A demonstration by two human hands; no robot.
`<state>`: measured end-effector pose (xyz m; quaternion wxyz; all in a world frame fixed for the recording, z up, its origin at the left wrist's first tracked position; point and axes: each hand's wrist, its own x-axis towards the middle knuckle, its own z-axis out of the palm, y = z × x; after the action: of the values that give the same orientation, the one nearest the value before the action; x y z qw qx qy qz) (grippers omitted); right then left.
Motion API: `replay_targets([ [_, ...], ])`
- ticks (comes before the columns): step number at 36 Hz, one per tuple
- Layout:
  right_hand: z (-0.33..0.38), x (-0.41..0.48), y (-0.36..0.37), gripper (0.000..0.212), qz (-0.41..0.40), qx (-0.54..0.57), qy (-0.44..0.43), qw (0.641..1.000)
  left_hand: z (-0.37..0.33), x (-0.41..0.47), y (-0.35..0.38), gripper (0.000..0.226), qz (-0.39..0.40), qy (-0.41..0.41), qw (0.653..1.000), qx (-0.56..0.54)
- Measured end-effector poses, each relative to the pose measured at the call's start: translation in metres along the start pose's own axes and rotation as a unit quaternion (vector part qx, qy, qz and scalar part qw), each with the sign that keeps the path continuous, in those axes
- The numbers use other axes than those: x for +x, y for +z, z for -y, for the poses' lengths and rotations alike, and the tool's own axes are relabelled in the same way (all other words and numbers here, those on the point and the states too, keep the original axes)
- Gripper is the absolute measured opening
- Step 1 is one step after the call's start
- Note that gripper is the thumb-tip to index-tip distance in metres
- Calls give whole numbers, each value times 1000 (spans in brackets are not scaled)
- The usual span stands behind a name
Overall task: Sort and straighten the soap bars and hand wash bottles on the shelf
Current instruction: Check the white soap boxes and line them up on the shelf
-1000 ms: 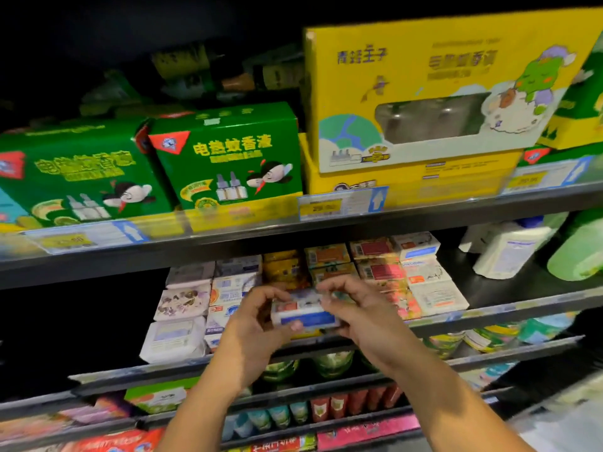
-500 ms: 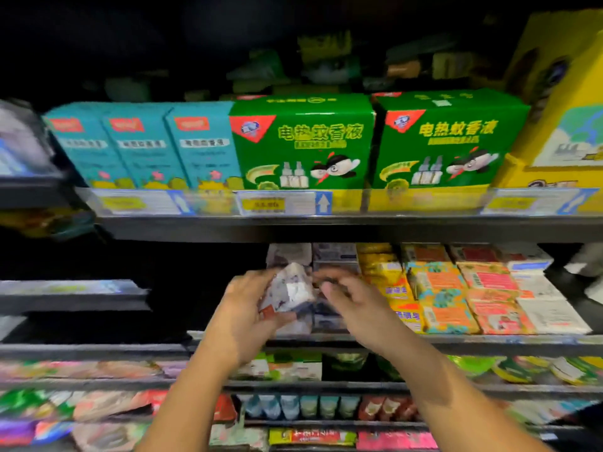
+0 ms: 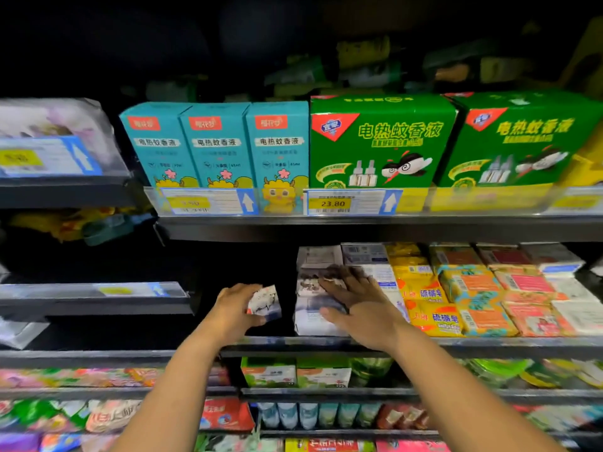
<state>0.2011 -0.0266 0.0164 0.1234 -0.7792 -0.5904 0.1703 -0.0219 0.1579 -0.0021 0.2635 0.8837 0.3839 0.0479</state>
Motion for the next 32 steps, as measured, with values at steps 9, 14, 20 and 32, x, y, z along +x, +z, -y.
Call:
replay_targets([
  [9, 0, 2, 1, 62, 16, 9, 26, 999, 4, 2, -3, 33, 57, -3, 994, -91],
  [14, 0, 0, 3, 66, 10, 4, 22, 1000, -17, -17, 11, 53, 68, 4, 994, -82],
  [20, 0, 0, 7, 73, -33, -16, 0, 999, -41, -28, 6, 56, 101, -10, 983, -152],
  [32, -67, -61, -50, 43, -94, 76, 69, 990, -130, 0, 50, 65, -89, 85, 985, 117],
])
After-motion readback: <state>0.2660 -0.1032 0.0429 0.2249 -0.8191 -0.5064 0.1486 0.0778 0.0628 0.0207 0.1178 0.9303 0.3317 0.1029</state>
